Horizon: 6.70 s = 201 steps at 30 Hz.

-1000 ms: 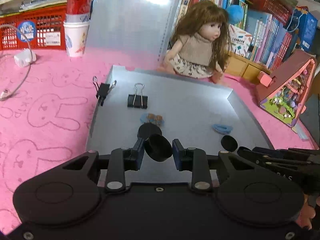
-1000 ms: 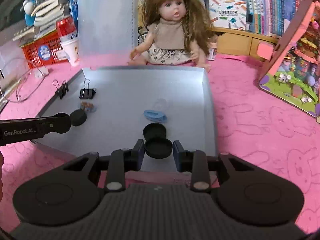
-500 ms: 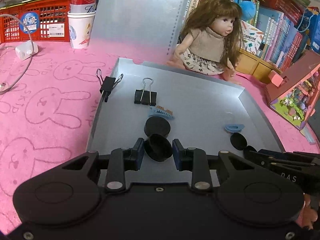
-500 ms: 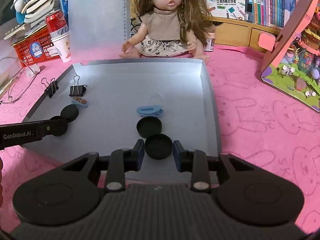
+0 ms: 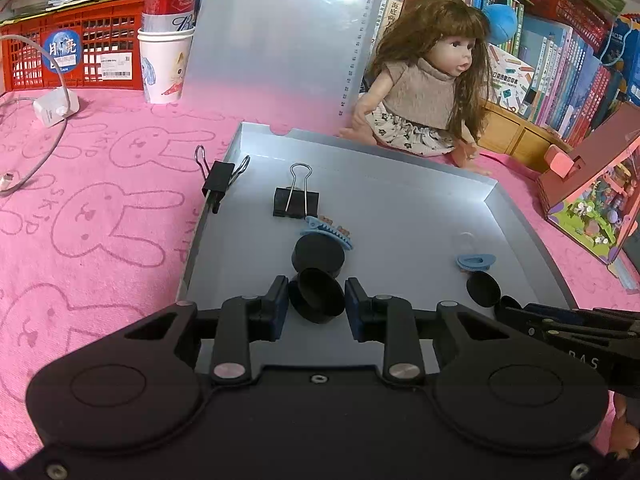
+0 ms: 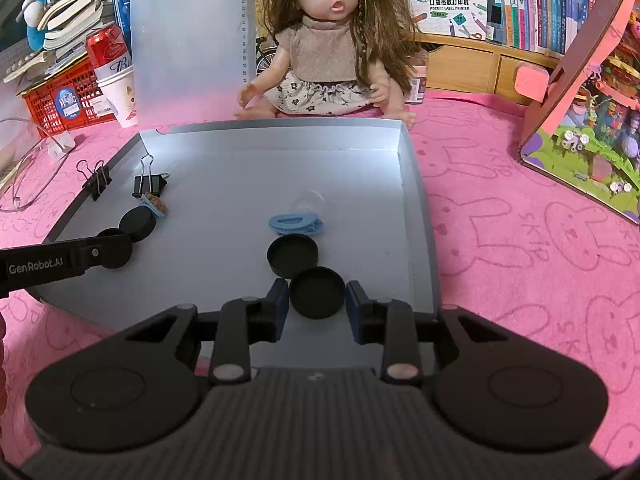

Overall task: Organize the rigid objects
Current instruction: 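Lower both black caps into the tray and open both grippers, then move both grippers out of the tray toward the walnuts and orange crayons, then grasp a walnut with the left gripper while the right grasps an orange crayon, then carry the walnut and orange crayon in both grippers over the tray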

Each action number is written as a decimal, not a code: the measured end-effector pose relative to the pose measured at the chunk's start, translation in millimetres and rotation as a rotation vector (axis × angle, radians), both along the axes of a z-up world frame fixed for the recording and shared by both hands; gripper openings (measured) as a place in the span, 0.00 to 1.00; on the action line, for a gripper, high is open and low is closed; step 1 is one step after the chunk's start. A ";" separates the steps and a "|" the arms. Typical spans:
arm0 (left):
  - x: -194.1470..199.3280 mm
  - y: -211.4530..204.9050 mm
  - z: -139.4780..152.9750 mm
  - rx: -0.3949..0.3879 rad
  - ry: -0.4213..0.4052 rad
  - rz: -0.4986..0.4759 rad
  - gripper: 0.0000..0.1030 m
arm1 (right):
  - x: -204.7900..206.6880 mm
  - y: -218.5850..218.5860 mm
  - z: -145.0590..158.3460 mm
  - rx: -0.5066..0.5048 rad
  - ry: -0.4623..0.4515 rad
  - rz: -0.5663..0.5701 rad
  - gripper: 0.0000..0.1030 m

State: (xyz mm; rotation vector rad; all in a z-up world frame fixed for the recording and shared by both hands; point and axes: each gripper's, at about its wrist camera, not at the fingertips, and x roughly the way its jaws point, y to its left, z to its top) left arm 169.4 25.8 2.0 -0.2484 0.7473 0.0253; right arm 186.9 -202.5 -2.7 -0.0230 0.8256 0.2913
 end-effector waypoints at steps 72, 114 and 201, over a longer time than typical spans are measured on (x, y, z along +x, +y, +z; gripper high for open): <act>-157.8 -73.9 -7.6 0.174 -0.060 -0.317 0.60 | -132.2 -30.7 -9.3 -0.163 -0.250 0.213 0.83; -177.0 -75.6 -9.4 0.234 -0.150 -0.191 0.15 | -140.5 -9.5 -20.5 -0.010 -0.251 0.152 0.47; 6.0 -31.9 33.1 0.120 -0.105 -0.098 0.15 | -6.5 -5.0 16.7 0.109 -0.120 -0.025 0.47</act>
